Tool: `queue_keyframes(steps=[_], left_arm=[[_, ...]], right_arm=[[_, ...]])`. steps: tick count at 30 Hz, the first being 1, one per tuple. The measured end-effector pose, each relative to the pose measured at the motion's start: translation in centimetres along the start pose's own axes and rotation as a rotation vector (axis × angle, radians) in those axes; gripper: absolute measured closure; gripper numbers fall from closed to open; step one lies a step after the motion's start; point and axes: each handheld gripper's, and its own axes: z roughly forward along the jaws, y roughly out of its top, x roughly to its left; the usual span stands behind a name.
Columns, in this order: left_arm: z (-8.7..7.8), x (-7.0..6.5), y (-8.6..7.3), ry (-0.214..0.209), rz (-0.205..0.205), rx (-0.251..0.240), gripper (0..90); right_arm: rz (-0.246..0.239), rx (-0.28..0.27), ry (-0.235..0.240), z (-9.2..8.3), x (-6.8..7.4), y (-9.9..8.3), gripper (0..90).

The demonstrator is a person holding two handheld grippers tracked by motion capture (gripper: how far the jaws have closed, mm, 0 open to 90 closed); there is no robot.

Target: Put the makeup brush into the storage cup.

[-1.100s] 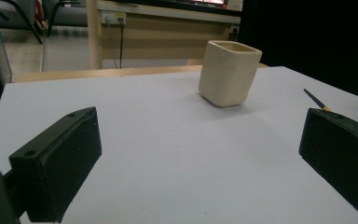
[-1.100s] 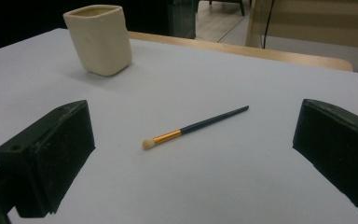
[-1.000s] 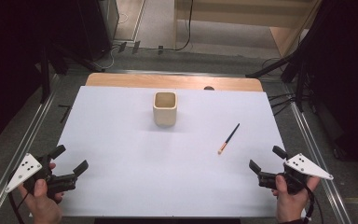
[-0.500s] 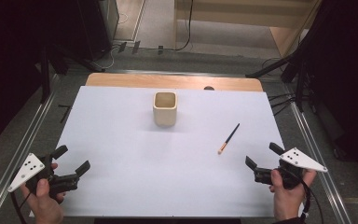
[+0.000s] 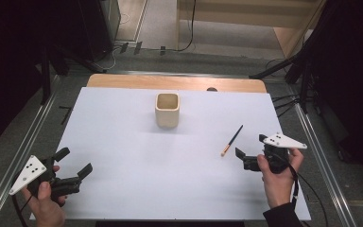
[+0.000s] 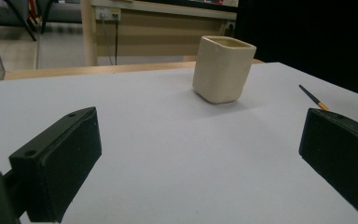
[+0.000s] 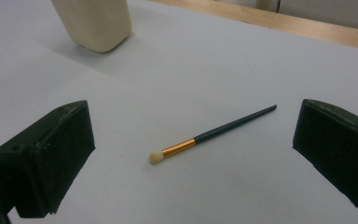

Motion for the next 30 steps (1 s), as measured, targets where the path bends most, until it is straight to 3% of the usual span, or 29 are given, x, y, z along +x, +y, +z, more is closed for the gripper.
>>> queue_keyframes(steps=[15,16,20,30], left_arm=[[0.0,0.0,0.0,-0.003,-0.002,-0.003,0.0],[0.0,0.0,0.0,-0.003,-0.002,-0.003,0.0],[0.0,0.0,0.0,-0.007,0.001,-0.003,0.0],[0.0,0.0,0.0,-0.007,0.002,-0.003,0.0]], right_arm=[[0.044,0.195,-0.026,3.9,-1.6,3.2,0.0],[0.044,0.195,-0.026,3.9,-1.6,3.2,0.0],[0.058,0.280,-0.050,5.3,-2.1,3.6,0.0],[0.087,0.444,-0.056,7.7,-2.7,3.3,0.7]])
